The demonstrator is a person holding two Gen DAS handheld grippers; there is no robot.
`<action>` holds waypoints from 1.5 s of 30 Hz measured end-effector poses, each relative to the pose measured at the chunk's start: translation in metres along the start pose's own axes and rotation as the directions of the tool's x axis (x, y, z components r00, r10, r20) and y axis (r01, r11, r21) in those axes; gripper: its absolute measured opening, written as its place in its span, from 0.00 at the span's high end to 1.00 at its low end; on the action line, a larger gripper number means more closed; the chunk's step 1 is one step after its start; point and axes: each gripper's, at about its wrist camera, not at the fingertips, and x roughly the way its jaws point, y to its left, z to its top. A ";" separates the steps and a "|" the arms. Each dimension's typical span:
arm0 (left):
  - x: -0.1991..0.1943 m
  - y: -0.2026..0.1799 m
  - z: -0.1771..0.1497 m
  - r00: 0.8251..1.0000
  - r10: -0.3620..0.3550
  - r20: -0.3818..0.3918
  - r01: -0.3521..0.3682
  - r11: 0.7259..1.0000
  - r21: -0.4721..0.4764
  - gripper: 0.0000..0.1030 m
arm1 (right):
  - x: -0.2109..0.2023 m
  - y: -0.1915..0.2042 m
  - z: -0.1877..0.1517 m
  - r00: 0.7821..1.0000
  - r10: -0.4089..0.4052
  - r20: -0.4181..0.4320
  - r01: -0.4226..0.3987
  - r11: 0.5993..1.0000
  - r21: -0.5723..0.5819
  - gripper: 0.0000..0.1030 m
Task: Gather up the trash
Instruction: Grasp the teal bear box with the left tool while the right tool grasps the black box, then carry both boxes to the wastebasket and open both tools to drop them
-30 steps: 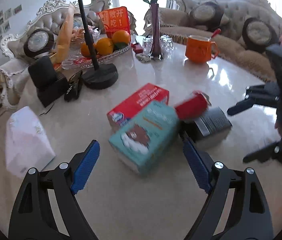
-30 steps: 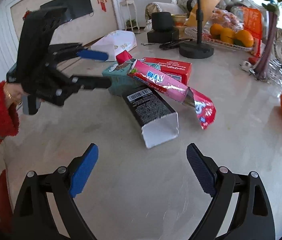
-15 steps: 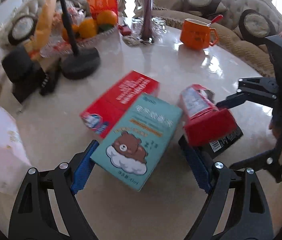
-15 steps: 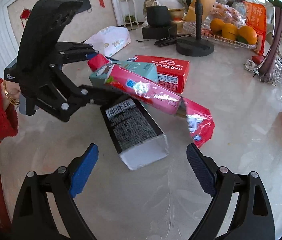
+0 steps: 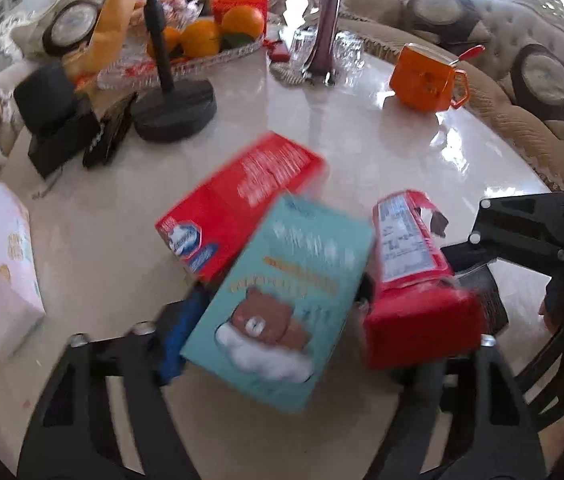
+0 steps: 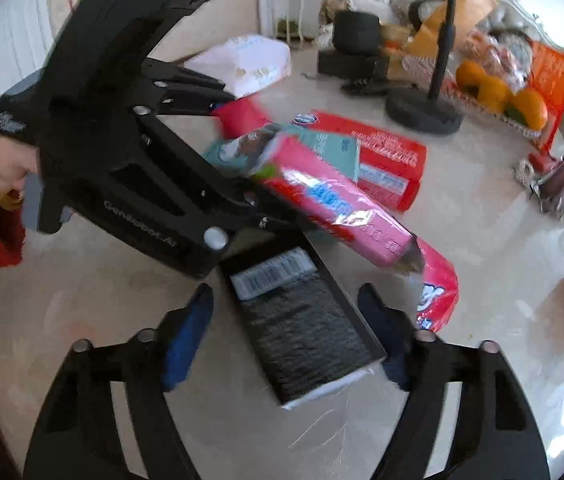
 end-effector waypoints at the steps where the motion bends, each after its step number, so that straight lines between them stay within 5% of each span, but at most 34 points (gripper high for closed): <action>1: 0.000 0.000 -0.003 1.000 0.005 -0.001 -0.005 1.000 -0.011 0.46 | -0.003 0.000 -0.002 1.000 0.004 0.000 -0.004 1.000 0.017 0.51; 3: -0.005 0.001 -0.008 1.000 0.026 0.001 -0.026 0.998 -0.050 0.52 | -0.012 -0.003 -0.009 0.999 0.048 0.011 -0.049 0.994 0.094 0.60; 9: -0.026 -0.006 -0.033 0.999 0.049 0.012 -0.048 0.993 -0.106 0.52 | -0.038 0.009 -0.042 0.994 0.082 0.066 -0.094 0.974 0.206 0.61; 17: -0.097 -0.031 -0.122 0.995 0.052 0.084 -0.032 0.976 -0.217 0.53 | -0.108 0.044 -0.103 0.967 0.115 0.228 -0.191 0.917 0.351 0.60; 27: -0.227 -0.154 -0.261 0.971 -0.021 0.238 0.070 0.978 -0.199 0.53 | -0.206 0.149 -0.209 0.906 0.140 0.400 -0.313 0.858 0.408 0.60; 30: -0.236 -0.203 -0.312 0.978 -0.043 0.204 0.081 0.980 -0.180 0.53 | -0.217 0.187 -0.244 0.913 0.148 0.379 -0.314 0.849 0.424 0.60; 33: -0.222 -0.238 -0.354 0.989 -0.027 0.143 0.053 0.982 -0.180 0.52 | -0.206 0.215 -0.282 0.945 0.142 0.294 -0.272 0.842 0.466 0.60; 38: -0.156 -0.267 -0.409 1.000 -0.029 0.007 0.030 0.968 -0.250 0.52 | -0.151 0.223 -0.328 0.988 0.096 0.117 -0.146 0.817 0.559 0.60; 45: -0.084 -0.283 -0.444 0.987 -0.044 -0.156 0.004 0.970 -0.244 0.52 | -0.092 0.231 -0.359 0.993 0.087 -0.080 -0.026 0.823 0.567 0.60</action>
